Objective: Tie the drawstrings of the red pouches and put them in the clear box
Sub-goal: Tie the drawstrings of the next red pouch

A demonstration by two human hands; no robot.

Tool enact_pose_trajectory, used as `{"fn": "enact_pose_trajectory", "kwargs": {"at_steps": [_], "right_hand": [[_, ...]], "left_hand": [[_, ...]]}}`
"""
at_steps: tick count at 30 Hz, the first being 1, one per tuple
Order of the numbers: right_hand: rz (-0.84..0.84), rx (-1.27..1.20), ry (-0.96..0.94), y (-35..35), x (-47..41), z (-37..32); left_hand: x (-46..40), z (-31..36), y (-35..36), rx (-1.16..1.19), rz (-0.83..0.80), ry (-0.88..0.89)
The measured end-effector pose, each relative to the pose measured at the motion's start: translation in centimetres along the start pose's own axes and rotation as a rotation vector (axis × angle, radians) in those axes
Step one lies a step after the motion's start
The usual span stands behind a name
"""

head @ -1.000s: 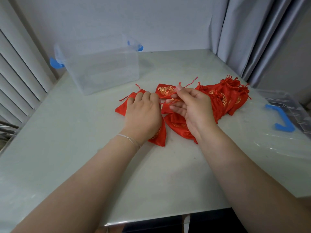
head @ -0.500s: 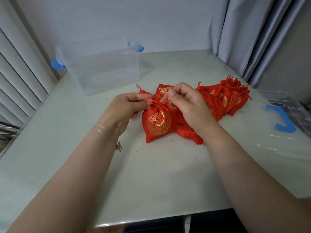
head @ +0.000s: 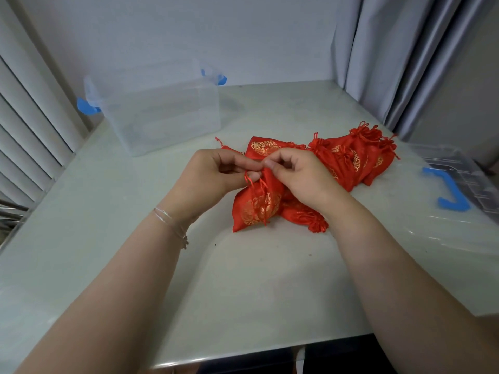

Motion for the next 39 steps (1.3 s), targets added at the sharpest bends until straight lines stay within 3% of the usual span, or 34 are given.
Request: {"fn": "enact_pose_trajectory", "kwargs": {"at_steps": [7,12,16,20,24,33,39], "right_hand": [[0.012,0.107,0.009,0.2,0.0,0.1],[0.057,0.192,-0.033,0.2,0.3,-0.3],[0.059,0.228,-0.032,0.3,0.3,-0.4],[0.069,0.064,0.153,0.2,0.5,-0.2],[0.178,-0.015,-0.029,0.0,0.3,-0.8],[-0.111,-0.327,0.281,-0.7,0.2,0.3],[-0.182,-0.269,0.229,-1.2,0.3,0.0]], "left_hand": [[0.0,0.1,0.2,-0.038,0.008,0.019],[-0.2,-0.4,0.6,-0.331,0.188,0.207],[0.1,-0.3,1.0,-0.436,0.262,0.327],[0.1,-0.1,1.0,-0.449,0.283,0.480],[-0.3,-0.6,0.7,-0.462,0.259,0.550],[0.4,0.1,1.0,-0.575,0.273,0.865],[0.3,-0.4,0.8,-0.479,0.255,0.846]]}}
Point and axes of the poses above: each hand's wrist, its own x-axis away from the middle knuckle, its own y-axis out of the palm, z = x × y, the point moved 3 cm from there along -x, towards the middle knuckle, and after that the axes turned 15 degrees about z, right-handed, at the moved point
